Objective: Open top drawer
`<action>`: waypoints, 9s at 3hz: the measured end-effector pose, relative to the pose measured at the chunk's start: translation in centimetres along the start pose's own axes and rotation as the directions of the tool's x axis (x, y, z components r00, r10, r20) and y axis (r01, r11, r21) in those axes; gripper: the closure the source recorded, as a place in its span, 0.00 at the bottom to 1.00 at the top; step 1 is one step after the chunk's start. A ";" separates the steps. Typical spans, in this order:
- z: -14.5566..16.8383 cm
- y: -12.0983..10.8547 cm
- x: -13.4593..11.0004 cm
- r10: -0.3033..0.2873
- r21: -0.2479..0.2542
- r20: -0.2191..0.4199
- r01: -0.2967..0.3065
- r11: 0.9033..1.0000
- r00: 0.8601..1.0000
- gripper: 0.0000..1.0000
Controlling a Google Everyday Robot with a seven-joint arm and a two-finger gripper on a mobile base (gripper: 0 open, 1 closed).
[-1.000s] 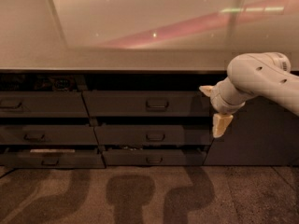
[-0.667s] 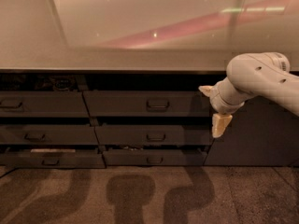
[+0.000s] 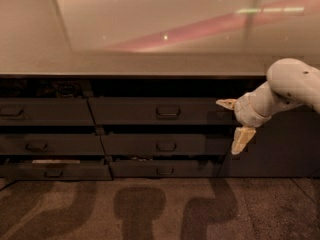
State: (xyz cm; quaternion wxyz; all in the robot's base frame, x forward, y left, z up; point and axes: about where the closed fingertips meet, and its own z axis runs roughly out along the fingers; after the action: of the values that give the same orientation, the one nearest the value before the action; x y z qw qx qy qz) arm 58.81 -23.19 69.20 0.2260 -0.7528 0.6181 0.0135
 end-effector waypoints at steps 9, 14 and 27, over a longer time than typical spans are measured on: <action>-0.5 -5.3 4.4 -0.037 0.155 -0.075 0.049 0.987 0.996 0.00; 1.7 -6.8 5.6 -0.059 0.120 0.016 0.057 0.991 0.998 0.00; 3.3 -7.1 9.2 0.002 0.061 -0.154 0.008 0.998 0.988 1.00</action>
Offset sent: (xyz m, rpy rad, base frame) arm -0.0033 -0.0044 -0.0052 0.0808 0.0336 0.0330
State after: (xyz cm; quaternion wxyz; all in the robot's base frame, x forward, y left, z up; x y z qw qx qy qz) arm 68.48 -29.56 65.80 0.2005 -0.7453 0.6327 -0.0640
